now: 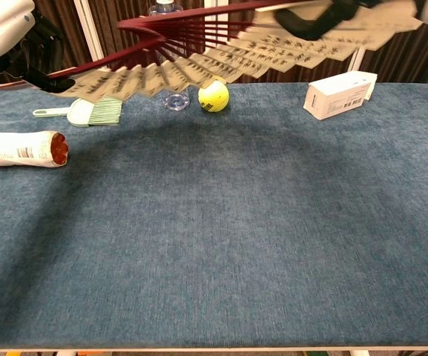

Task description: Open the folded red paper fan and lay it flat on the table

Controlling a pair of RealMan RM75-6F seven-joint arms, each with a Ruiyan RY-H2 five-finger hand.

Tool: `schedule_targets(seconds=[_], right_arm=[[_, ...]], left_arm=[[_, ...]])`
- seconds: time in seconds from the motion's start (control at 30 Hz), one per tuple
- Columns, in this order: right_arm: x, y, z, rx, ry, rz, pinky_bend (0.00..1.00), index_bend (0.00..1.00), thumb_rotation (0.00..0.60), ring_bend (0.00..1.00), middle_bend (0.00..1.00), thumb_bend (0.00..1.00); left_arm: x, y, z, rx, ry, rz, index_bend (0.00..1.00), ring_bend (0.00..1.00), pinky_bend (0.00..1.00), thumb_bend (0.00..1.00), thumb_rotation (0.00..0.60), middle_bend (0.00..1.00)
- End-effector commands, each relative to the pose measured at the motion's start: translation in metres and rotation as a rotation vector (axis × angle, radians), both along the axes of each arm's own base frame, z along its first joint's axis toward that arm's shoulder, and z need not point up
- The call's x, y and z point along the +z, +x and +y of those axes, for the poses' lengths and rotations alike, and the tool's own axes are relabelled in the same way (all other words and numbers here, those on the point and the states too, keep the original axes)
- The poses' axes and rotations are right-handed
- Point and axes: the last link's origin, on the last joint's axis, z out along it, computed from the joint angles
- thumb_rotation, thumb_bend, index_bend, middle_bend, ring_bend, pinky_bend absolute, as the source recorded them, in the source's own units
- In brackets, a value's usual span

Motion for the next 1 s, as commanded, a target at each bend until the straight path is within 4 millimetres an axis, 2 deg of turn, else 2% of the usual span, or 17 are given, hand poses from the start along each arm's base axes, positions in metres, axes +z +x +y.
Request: schedule_targets(seconds=[0.03,0.3,0.5,0.57,0.63,0.73,0.8,0.83,0.9,1.0], right_arm=[[0.001,-0.019,0.015,-0.038,-0.037,0.025,0.0,0.67,0.6,0.27,0.56,0.61],[-0.009,-0.062,0.041,-0.041,-0.114,-0.019,0.0,0.66,0.6,0.26,0.55,0.61],[-0.029,-0.089,0.041,-0.061,-0.122,-0.073,0.0,0.63,0.6,0.24,0.52,0.6],[-0.035,-0.096,0.04,-0.081,-0.118,-0.083,0.0,0.58,0.6,0.22,0.5,0.58],[-0.044,-0.105,0.039,-0.115,-0.103,-0.092,0.0,0.47,0.6,0.17,0.43,0.5],[-0.054,-0.114,0.04,-0.165,-0.07,-0.105,0.0,0.25,0.6,0.06,0.29,0.35],[-0.059,-0.119,0.043,-0.198,-0.045,-0.109,0.0,0.09,0.6,0.01,0.18,0.27],[-0.059,-0.122,0.043,-0.215,-0.037,-0.107,0.0,0.04,0.6,0.0,0.14,0.21],[-0.06,-0.125,0.043,-0.26,-0.012,-0.099,0.0,0.0,0.6,0.0,0.07,0.12],[-0.058,-0.128,0.044,-0.314,0.019,-0.087,0.0,0.0,0.6,0.0,0.02,0.04]], left_arm=[[-0.006,0.007,-0.004,-0.036,0.028,0.07,0.69,0.61,0.54,0.32,0.6,0.7],[-0.023,0.019,-0.018,-0.114,0.062,0.184,0.68,0.61,0.54,0.32,0.6,0.68],[-0.04,0.021,-0.022,-0.143,0.06,0.244,0.67,0.6,0.54,0.32,0.6,0.68],[-0.044,0.02,-0.023,-0.142,0.058,0.256,0.65,0.6,0.53,0.32,0.6,0.67],[-0.05,0.019,-0.023,-0.14,0.045,0.271,0.61,0.58,0.53,0.31,0.6,0.64],[-0.057,0.018,-0.025,-0.131,0.015,0.281,0.46,0.49,0.49,0.26,0.6,0.54],[-0.06,0.018,-0.029,-0.126,-0.014,0.287,0.3,0.34,0.42,0.17,0.6,0.41],[-0.06,0.018,-0.031,-0.129,-0.026,0.285,0.25,0.29,0.39,0.14,0.6,0.36],[-0.059,0.021,-0.034,-0.143,-0.049,0.277,0.17,0.16,0.31,0.05,0.6,0.24],[-0.058,0.025,-0.039,-0.154,-0.095,0.249,0.12,0.07,0.24,0.0,0.6,0.15]])
